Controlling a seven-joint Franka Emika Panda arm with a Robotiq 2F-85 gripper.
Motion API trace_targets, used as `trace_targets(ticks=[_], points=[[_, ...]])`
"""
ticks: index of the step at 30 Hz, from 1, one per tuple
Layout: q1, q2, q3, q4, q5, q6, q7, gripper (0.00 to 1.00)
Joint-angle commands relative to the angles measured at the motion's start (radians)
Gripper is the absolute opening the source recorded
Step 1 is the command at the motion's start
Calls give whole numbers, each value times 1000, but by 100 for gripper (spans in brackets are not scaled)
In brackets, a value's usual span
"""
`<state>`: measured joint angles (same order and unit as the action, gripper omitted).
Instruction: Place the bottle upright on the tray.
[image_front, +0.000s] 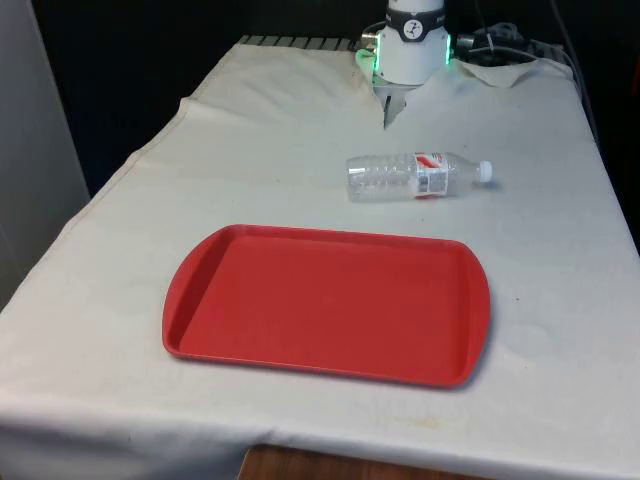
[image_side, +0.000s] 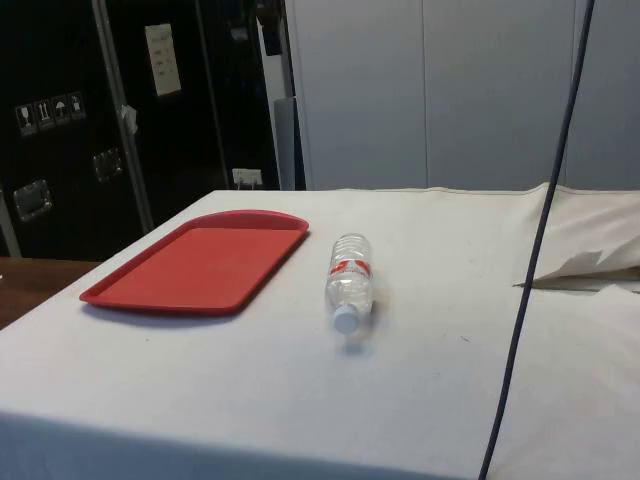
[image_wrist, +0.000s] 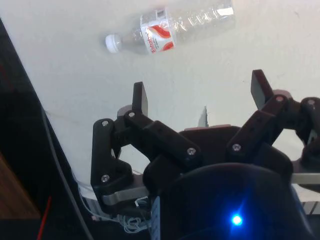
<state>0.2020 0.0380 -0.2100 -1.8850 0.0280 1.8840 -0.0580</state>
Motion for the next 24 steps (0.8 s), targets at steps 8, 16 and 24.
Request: trace_targets(ticks=[8,16,24], points=[[0,-31,11,-35,0,0,5,100],[2,-86,30,-95,-15,20,28,100],[2,-118,45,-133,-20,26,37,100]])
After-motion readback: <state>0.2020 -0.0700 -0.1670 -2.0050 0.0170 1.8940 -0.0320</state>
